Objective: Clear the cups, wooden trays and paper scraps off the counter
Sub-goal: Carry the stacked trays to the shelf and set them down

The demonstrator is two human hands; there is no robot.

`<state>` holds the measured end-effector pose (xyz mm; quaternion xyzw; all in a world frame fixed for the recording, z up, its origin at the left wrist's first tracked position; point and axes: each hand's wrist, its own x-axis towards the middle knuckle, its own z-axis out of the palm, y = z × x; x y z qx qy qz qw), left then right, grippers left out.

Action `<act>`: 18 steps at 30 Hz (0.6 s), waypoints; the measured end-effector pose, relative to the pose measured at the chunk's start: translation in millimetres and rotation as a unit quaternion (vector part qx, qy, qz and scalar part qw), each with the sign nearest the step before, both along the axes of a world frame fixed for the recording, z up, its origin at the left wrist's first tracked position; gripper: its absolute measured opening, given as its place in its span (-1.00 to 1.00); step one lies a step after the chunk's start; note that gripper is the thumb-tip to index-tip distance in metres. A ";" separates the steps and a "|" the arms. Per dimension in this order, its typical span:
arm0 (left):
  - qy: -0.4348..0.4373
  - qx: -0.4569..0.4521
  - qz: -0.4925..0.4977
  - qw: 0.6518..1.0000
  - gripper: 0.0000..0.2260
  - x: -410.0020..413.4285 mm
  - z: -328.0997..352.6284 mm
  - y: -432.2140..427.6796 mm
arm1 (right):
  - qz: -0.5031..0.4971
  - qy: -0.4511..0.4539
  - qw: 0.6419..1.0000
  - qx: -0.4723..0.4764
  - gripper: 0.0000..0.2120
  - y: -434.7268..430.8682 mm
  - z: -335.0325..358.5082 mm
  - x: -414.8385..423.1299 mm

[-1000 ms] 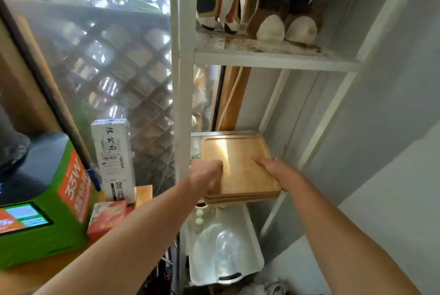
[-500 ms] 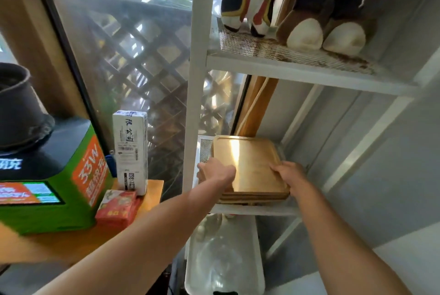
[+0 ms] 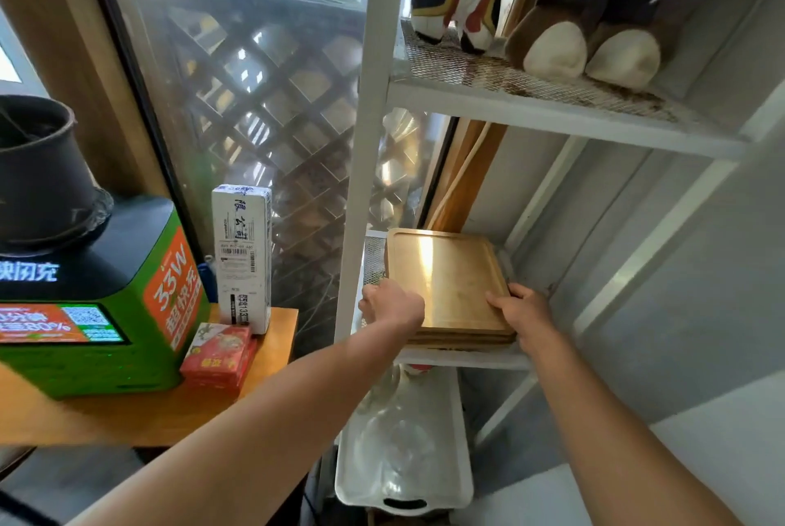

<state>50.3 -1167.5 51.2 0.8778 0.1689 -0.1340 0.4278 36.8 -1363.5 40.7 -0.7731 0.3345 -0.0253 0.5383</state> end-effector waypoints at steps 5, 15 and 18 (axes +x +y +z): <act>0.003 -0.028 -0.023 0.999 -0.73 -28.0 -1.3 9.5 | -0.013 0.030 0.996 -0.082 -0.51 16.7 5.9 -27.8; 0.003 -0.163 -0.172 0.971 -0.86 -109.3 9.6 96.7 | -0.078 0.051 0.996 0.006 -0.76 125.4 17.4 -91.1; 0.014 -0.139 -0.200 0.970 -0.83 -128.4 5.5 149.4 | 0.005 0.101 0.994 0.037 -0.94 192.6 12.6 -111.1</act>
